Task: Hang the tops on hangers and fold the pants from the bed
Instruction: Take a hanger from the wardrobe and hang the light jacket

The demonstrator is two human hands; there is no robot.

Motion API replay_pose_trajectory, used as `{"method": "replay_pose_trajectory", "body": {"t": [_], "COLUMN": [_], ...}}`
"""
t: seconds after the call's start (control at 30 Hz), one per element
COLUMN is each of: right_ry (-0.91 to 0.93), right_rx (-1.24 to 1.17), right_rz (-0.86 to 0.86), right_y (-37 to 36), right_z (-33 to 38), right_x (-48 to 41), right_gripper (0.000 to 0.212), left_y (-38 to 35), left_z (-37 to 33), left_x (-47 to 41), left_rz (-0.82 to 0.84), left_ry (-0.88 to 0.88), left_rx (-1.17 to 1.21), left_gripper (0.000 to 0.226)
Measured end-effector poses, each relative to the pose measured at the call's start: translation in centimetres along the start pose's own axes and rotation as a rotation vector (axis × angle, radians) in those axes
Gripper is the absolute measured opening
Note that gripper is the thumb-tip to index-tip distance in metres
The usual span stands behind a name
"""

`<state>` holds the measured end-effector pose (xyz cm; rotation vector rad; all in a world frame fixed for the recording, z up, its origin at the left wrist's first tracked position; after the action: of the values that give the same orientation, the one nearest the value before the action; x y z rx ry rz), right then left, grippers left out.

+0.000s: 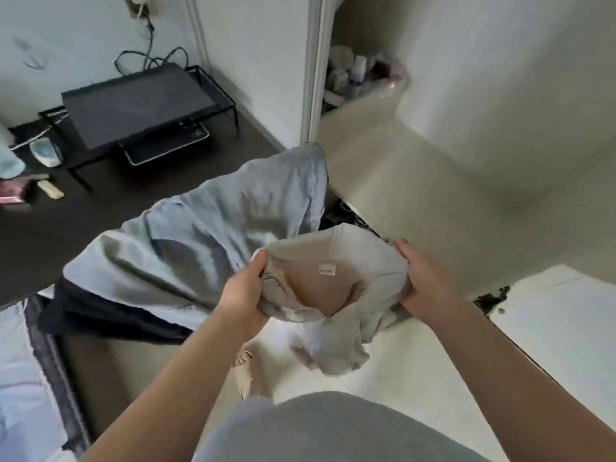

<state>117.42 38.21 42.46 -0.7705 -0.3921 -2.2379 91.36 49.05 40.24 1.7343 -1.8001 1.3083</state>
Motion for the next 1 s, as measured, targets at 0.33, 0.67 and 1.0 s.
{"method": "replay_pose_trajectory", "body": {"t": [0.33, 0.67, 1.0], "right_ry": [0.433, 0.855, 1.040], "right_rx": [-0.045, 0.026, 0.349], "right_rz": [-0.338, -0.646, -0.855], "right_y": [4.1, 6.0, 7.9], "right_z": [23.4, 44.6, 65.2], "right_x": [2.9, 10.4, 19.7], "right_gripper": [0.023, 0.027, 0.023], "left_y": [-26.2, -46.1, -61.3], "left_z": [-13.7, -27.6, -39.2], "left_x": [2.5, 9.6, 21.3], "left_rz": [0.552, 1.012, 1.223], "left_ry": [-0.062, -0.258, -0.596], "left_rx": [-0.134, -0.292, -0.291], "left_gripper": [0.030, 0.029, 0.034]}}
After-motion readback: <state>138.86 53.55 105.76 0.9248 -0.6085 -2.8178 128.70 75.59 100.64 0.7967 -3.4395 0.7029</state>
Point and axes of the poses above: each hand's wrist, its own x-axis away from the middle knuckle, its own y-axis out of the back of the hand, z = x × y, the point moved 7 cm from there along -x, towards the middle knuckle, and after that the axes turned 12 degrees about x, right-handed, at the moved point
